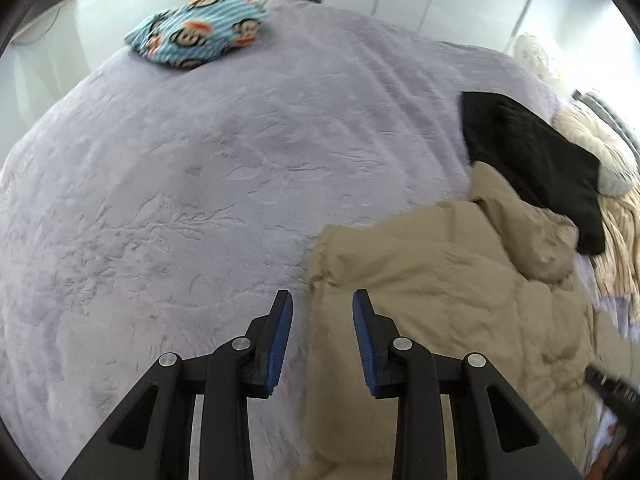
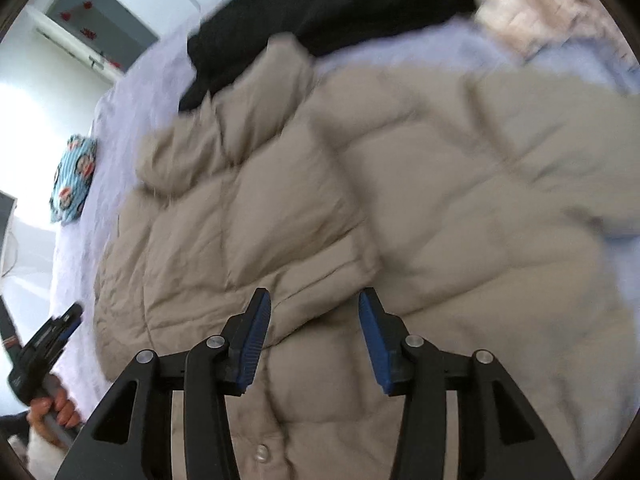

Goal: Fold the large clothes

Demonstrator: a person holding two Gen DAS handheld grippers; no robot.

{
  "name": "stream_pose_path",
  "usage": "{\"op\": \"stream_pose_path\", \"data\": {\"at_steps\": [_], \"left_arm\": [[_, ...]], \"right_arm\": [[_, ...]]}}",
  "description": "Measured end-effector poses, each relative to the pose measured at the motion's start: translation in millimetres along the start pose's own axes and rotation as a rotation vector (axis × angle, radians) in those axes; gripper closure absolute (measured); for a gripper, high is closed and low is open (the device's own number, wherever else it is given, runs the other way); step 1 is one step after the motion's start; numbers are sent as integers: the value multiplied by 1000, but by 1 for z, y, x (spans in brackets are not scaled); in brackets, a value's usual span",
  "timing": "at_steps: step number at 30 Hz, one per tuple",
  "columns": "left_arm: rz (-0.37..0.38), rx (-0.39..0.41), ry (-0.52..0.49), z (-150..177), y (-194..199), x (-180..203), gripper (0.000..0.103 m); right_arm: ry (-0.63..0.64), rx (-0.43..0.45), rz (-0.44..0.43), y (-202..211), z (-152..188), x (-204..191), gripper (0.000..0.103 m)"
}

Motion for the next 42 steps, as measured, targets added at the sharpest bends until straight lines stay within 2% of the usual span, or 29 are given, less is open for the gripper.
{"op": "stream_pose_path", "data": {"at_steps": [2,3,5,7,8,9,10,16,21,23,24,29,30,31,32,34,37,40,42], "left_arm": [[21,-4,-24,5,6,11,70],[27,-14,-50,12,6,20,70],[6,-44,-95,24,-2,31,69],[-29,-88,-123,43,-14,34,69],[-43,-98,-134,51,-20,34,69],[-44,-102,-140,55,-24,34,69],[-44,-103,-148,59,-27,35,69],[-70,-111,-156,58,-26,36,69],[-51,-104,-164,52,-2,52,69],[-38,-104,-176,54,7,63,69],[-28,-106,-182,56,12,71,69],[58,-163,-193,74,24,118,69],[72,-174,-208,80,27,132,54],[82,-178,-218,84,29,143,21],[90,-170,-225,87,31,153,11],[99,-144,-250,93,38,177,8],[100,-178,-269,107,36,207,8],[105,-202,-278,120,35,236,8],[114,-211,-279,127,36,253,8]], "right_arm": [[21,46,-16,7,-9,-2,69],[39,39,-28,4,-12,-6,82],[78,-8,-49,-12,-9,-13,83],[116,-85,-23,-36,5,-12,84],[100,-145,6,-50,17,-3,86],[74,-165,2,-54,23,3,86],[54,-161,-6,-53,27,9,90],[17,-166,-32,-33,38,31,90],[-94,-159,-94,-3,32,56,82],[-133,-173,-113,7,36,66,59],[-142,-176,-119,10,39,68,54],[-184,-199,-134,25,48,91,52],[-204,-204,-139,26,48,96,52],[-219,-207,-145,29,48,98,51],[-235,-207,-151,32,47,103,49],[-247,-199,-148,38,41,118,42],[-254,-185,-142,43,32,136,34],[-291,-166,-136,47,21,162,31],[-331,-142,-129,53,13,187,22]]}}
Point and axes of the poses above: each gripper's, at about its wrist camera, not at the fingertips, and y roughly against the way its jaws point, x to its right, z to its underside, the point moved 5 cm from there along -y, roughly the way its jaws point, and after that the axes turned 13 degrees about x, right-handed, at the moved point
